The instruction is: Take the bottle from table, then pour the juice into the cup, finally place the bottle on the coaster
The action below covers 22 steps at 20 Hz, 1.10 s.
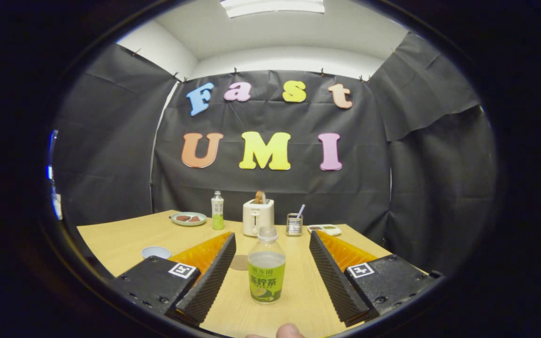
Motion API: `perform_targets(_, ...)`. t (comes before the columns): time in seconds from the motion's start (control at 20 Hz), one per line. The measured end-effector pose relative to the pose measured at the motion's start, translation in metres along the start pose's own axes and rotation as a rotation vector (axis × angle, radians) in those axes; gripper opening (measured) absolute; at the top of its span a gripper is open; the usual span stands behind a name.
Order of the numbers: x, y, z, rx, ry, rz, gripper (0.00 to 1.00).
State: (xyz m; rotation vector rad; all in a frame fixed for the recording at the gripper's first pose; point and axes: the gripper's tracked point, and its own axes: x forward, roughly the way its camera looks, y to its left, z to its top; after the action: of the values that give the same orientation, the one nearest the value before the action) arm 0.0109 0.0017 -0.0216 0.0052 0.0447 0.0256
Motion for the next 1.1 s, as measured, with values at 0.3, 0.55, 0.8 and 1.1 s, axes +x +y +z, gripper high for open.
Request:
perform_targets(0.3,0.007,0.001,-0.015,-0.001,0.035,0.009,1.0)
perform_targets(0.55,0.023,0.009,-0.043,-0.025,0.07,0.028,1.0)
perform_targets(0.8,0.039,0.008,-0.071,-0.012,0.089,0.015,1.0)
perform_targets(1.1,0.06,0.012,-0.102,0.023,0.158,0.032,1.0)
